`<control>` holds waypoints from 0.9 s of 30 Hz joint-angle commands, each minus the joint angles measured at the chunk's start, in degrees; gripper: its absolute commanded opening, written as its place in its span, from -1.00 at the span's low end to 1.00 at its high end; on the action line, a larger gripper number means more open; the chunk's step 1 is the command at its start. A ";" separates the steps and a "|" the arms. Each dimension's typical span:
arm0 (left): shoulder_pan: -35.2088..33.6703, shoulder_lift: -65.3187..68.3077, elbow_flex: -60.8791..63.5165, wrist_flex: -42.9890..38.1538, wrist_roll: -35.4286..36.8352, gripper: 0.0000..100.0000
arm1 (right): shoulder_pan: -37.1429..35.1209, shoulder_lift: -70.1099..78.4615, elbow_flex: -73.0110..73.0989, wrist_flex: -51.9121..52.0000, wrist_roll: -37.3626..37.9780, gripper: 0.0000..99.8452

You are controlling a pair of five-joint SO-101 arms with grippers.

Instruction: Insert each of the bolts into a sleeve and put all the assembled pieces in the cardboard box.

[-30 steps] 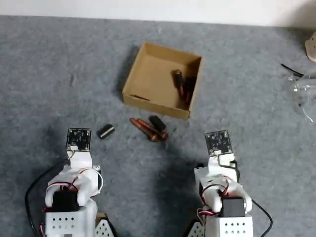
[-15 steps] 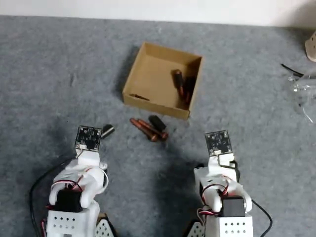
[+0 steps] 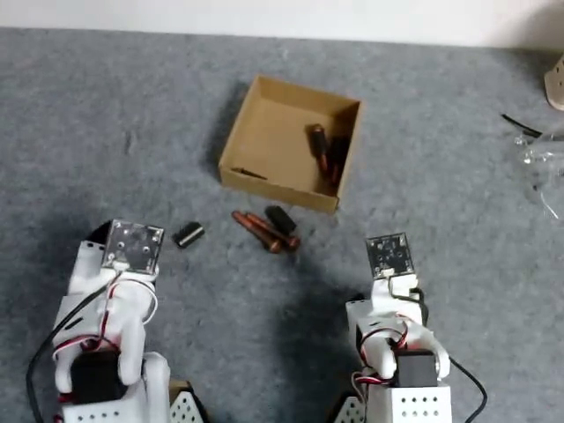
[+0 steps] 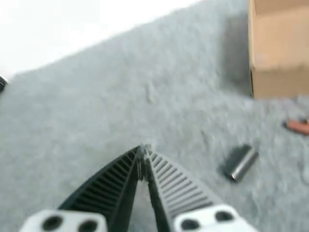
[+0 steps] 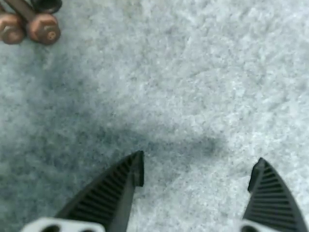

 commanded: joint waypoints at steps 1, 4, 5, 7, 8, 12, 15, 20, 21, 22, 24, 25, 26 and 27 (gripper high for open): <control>-0.66 -0.31 -6.29 1.67 0.79 -0.98 | 0.66 -0.84 8.31 0.31 0.26 -0.36; -0.92 -0.13 -8.75 3.78 2.20 -0.98 | 0.84 -0.84 8.22 0.22 0.53 -0.36; -1.01 0.48 -9.45 4.13 3.43 -0.98 | 1.10 -0.84 8.22 0.13 0.62 -0.36; -1.01 4.18 -10.95 4.22 4.22 -0.98 | 2.51 -0.92 8.22 -1.19 0.62 -0.36; -1.10 7.52 -11.91 4.22 4.22 -0.98 | 2.95 -0.92 8.22 -2.77 0.62 -0.36; -1.10 26.24 -20.00 4.22 4.40 -0.98 | 2.95 -0.92 8.22 -6.11 0.53 -0.36; -1.01 38.73 -26.42 4.40 6.77 -0.98 | 2.95 -0.92 8.22 -6.29 0.53 -0.36; 1.71 47.34 -31.87 4.22 8.09 -0.98 | 2.59 -0.92 8.22 -7.08 0.53 -0.36; 2.95 48.13 -32.40 4.22 8.35 -0.98 | 2.59 -0.92 8.22 -7.25 0.53 -0.36; 4.18 48.92 -32.92 4.31 9.14 -0.98 | 2.59 -0.92 8.22 -7.08 0.53 -0.36; 6.29 50.24 -33.36 4.31 10.29 -0.98 | 2.77 -0.92 8.22 -6.90 0.53 -0.36; 7.16 51.30 -33.36 4.13 10.55 -0.95 | 2.77 -0.92 8.22 -6.90 0.62 -0.36; 8.31 52.70 -33.36 4.13 10.55 -0.90 | 2.77 -0.92 8.22 -6.90 0.62 -0.36; 9.89 54.55 -33.45 3.34 10.46 -0.83 | 2.77 -0.92 8.22 -6.90 0.62 -0.36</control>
